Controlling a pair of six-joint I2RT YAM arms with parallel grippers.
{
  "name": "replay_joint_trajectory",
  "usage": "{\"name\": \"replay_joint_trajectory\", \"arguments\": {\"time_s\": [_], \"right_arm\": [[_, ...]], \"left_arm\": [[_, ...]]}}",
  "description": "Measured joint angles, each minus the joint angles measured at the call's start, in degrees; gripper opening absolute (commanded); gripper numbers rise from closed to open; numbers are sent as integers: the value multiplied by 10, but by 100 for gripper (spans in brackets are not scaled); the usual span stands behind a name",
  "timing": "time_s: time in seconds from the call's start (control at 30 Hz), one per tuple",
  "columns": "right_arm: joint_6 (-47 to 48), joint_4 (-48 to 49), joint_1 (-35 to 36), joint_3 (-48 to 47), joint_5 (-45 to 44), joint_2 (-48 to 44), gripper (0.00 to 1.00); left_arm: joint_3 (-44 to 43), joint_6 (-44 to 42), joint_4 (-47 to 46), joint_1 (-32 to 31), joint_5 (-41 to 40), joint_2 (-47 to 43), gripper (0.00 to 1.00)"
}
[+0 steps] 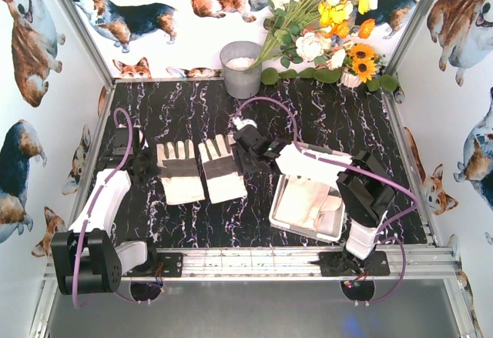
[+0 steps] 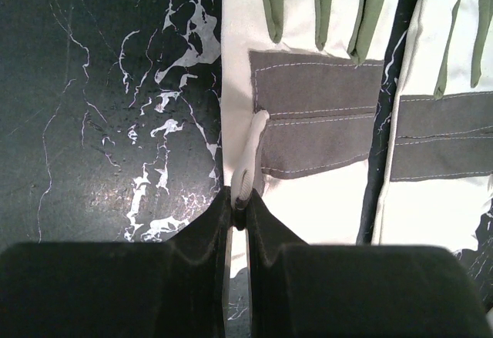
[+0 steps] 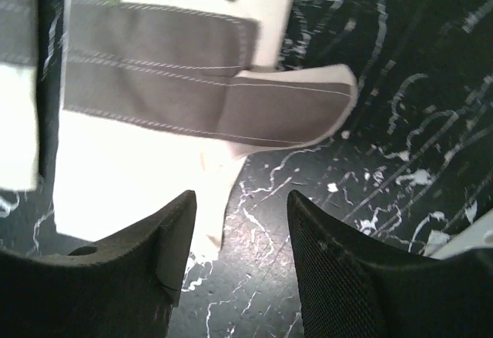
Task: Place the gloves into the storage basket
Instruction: Place the glove at the center of the board, then pair the glove with the glove.
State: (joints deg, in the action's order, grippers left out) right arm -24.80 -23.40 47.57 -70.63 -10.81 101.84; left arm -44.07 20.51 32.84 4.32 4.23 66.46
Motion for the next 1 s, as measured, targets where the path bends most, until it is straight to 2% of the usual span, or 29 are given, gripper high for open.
{"name": "replay_joint_trajectory", "arguments": {"time_s": [0.07,0.27,0.53,0.6,0.73,0.8,0.93,1.0], "right_arm": [[46,-6,4,-8,31,0,51],[114,-4,18,-9,120,3,35],[96,11,35,-25,161,64,35],[85,14,34,-27,166,74,40],[62,35,30,-28,181,78,58],[49,54,29,-27,189,73,63],[32,80,37,-26,194,40,80],[26,100,50,-24,189,13,85]], "left_arm": [[1,0,0,0,0,-2,0],[2,0,0,0,0,-5,0],[2,0,0,0,12,-13,0],[3,0,-1,0,20,-21,0],[3,2,0,0,47,-38,0],[2,8,4,0,64,-47,0],[-12,38,22,0,102,-68,0],[-23,59,25,0,122,-80,0]]}}
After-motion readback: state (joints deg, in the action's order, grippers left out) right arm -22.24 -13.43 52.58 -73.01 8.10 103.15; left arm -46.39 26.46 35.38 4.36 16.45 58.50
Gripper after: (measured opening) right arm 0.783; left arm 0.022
